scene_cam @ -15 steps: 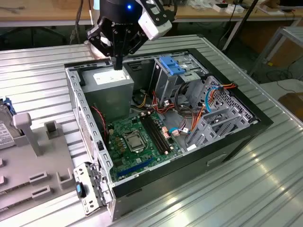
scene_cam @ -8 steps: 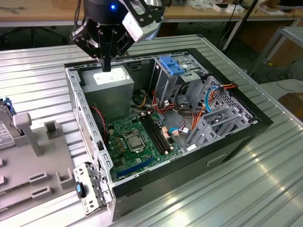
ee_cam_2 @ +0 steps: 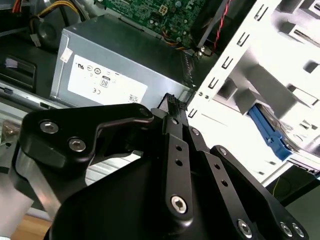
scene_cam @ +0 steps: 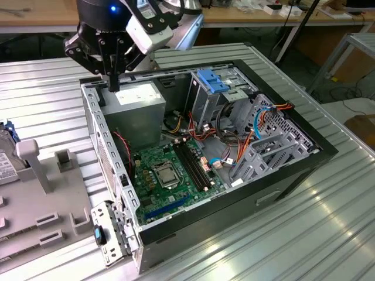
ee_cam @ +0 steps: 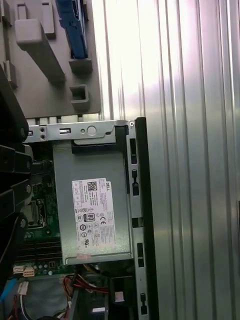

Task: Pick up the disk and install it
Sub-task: 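Reach for the disk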

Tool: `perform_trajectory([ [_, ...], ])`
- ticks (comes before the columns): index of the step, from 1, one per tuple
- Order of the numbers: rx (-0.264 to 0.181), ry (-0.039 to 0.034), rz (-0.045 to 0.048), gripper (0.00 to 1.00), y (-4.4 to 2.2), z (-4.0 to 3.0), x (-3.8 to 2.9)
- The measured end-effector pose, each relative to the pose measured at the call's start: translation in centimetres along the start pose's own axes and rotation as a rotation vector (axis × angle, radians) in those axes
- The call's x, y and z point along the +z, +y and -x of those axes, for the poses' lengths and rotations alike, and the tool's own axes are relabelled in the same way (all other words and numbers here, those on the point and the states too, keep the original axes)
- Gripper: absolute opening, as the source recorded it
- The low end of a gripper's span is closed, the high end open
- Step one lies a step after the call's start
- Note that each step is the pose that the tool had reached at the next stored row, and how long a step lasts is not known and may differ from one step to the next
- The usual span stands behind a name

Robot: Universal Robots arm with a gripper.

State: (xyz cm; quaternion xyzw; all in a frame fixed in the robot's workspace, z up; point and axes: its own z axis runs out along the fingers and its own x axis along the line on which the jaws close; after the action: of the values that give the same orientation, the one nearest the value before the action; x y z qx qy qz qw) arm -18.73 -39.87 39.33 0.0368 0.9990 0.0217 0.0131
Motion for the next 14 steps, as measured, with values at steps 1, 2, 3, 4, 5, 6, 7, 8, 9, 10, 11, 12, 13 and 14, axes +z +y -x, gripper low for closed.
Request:
perform_trajectory([
  [1, 0.0, 0.0, 0.0, 0.11, 0.01, -0.2, 0.0],
  [2, 0.0, 0.0, 0.0, 0.11, 0.03, -0.49, -0.01],
  [3, -0.001, 0.0, 0.0, 0.11, 0.03, -1.07, -0.02],
  [4, -0.001, 0.0, -0.0001, 0.11, 0.03, -1.41, -0.04],
  [5, -0.001, 0.0, 0.0, 0.11, 0.01, -1.79, -0.04],
  [6, -0.001, 0.0001, -0.0001, 0.11, -0.02, -2.14, -0.06],
  [7, -0.001, 0.0001, 0.0, 0.11, -0.03, -2.26, -0.06],
  [8, -0.001, 0.0001, 0.0, 0.11, -0.05, -2.53, -0.07],
  [9, -0.001, 0.0001, 0.0, 0.11, -0.07, -2.83, -0.07],
  [10, -0.001, 0.0001, 0.0, 0.11, -0.09, -3.11, -0.08],
  [11, -0.001, 0.0, 0.0, 0.11, -0.12, -3.53, -0.09],
  [12, -0.001, 0.0001, 0.0, 0.11, -0.14, -3.82, -0.1],
  [13, -0.001, 0.0, 0.0, 0.11, -0.17, -4.22, -0.11],
  [14, -0.001, 0.0001, -0.0001, 0.11, -0.2, -4.66, -0.13],
])
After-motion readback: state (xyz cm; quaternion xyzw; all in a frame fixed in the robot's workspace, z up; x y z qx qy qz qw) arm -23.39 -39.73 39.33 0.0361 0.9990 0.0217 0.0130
